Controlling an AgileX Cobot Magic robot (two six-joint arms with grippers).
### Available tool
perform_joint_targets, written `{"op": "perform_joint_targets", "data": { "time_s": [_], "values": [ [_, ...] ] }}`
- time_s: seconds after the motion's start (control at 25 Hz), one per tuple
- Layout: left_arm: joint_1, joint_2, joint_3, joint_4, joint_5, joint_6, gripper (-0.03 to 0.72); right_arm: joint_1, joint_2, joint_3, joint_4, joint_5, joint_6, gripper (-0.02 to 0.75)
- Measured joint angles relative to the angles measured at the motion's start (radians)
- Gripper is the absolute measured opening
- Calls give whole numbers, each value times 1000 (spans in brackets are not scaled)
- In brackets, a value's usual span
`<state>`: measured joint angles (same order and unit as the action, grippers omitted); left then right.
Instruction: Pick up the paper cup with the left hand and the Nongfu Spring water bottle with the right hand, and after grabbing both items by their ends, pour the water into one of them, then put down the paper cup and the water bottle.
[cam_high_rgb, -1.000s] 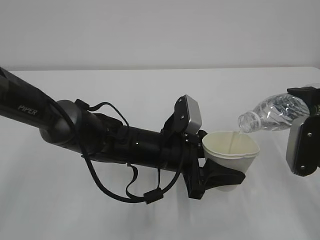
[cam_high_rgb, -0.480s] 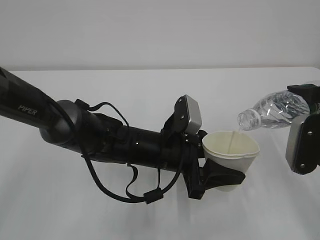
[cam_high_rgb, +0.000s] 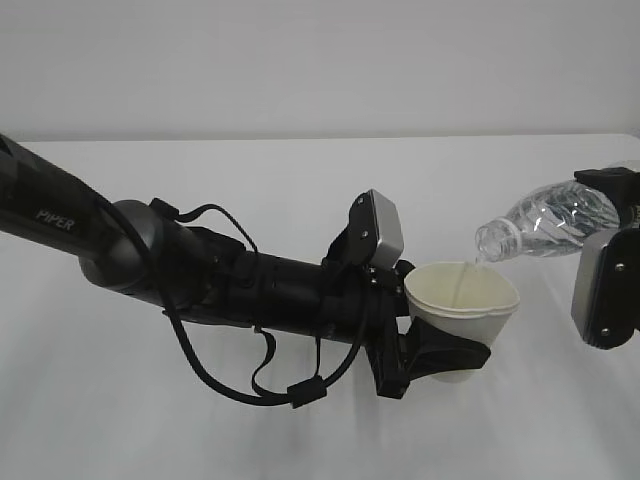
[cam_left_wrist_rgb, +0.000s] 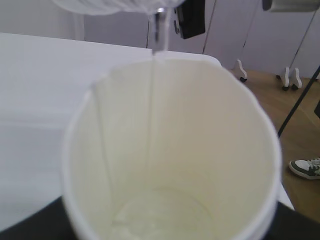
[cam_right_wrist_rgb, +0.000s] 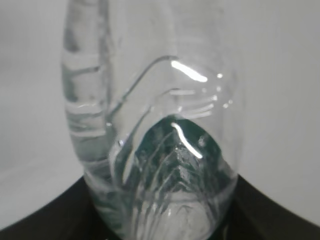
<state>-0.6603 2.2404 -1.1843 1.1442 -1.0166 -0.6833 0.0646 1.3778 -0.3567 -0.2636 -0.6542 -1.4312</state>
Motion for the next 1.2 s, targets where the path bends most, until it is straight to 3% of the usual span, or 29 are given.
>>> {"op": "perform_joint_targets", "data": {
  "time_s": [1.2],
  "values": [
    [0,0,0,2,0,0,429,0,0,0,-2,0,-8,405]
  ]
}}
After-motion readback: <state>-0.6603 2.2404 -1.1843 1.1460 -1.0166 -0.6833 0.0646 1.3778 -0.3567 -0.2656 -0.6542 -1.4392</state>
